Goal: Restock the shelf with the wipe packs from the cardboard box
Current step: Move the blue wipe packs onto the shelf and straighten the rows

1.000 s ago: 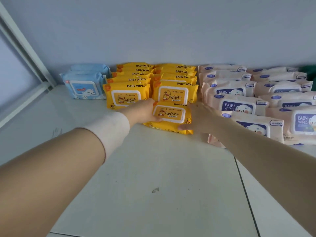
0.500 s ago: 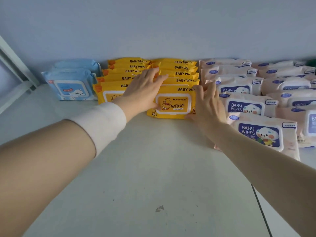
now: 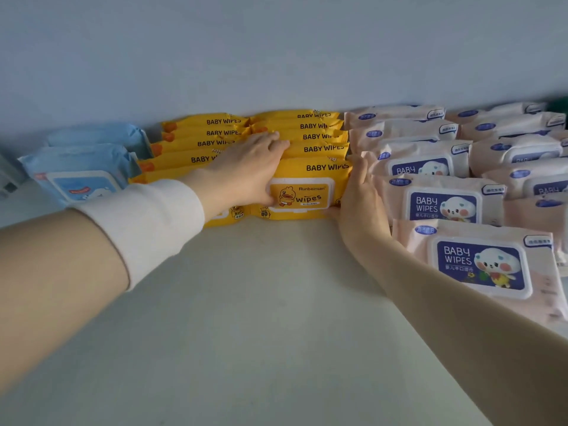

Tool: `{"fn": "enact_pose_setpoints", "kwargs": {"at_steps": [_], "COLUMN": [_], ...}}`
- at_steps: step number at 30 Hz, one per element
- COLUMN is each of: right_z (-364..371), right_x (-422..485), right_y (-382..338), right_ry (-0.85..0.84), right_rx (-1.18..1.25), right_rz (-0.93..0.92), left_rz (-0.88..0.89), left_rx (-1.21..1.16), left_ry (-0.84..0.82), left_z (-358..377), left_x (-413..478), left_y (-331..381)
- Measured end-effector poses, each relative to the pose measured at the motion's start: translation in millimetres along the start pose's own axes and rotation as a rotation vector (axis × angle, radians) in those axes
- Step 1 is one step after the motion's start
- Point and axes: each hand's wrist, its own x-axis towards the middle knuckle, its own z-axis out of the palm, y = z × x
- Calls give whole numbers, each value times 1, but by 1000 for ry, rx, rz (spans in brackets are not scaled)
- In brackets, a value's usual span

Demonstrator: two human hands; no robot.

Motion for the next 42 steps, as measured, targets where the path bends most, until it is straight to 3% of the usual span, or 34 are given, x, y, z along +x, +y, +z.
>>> {"fn": "enact_pose_setpoints", "kwargs": {"at_steps": [4, 9, 13, 21, 28, 32, 37, 42], "right_z": [5, -7, -15, -10, -21, -15, -12, -34], "right_x": [5, 5, 12, 11, 11, 8, 5, 12], "right_y": [3, -1, -2, -3, -1, -1, -8, -21], "right_ry": [10, -77, -174, -198, -296, -240, -236, -224], "right_rx": [27, 198, 167, 87, 55, 109, 81, -27], "right_rz": [8, 66, 122, 131, 69, 118, 143, 153], "left_rz": [8, 13, 28, 53, 56, 54, 38, -53], "left_rx": [-32, -91, -122, -98, -220, -253, -183, 65], "left_ry": [21, -110, -178, -87, -170, -146, -193, -244], "left_z": [7, -3, -12, -8, -9, -6, -11, -33], "left_x": [1, 6, 12, 12, 11, 16, 15, 5], "left_y": [0, -11, -20, -19, -27, -27, -20, 5]}}
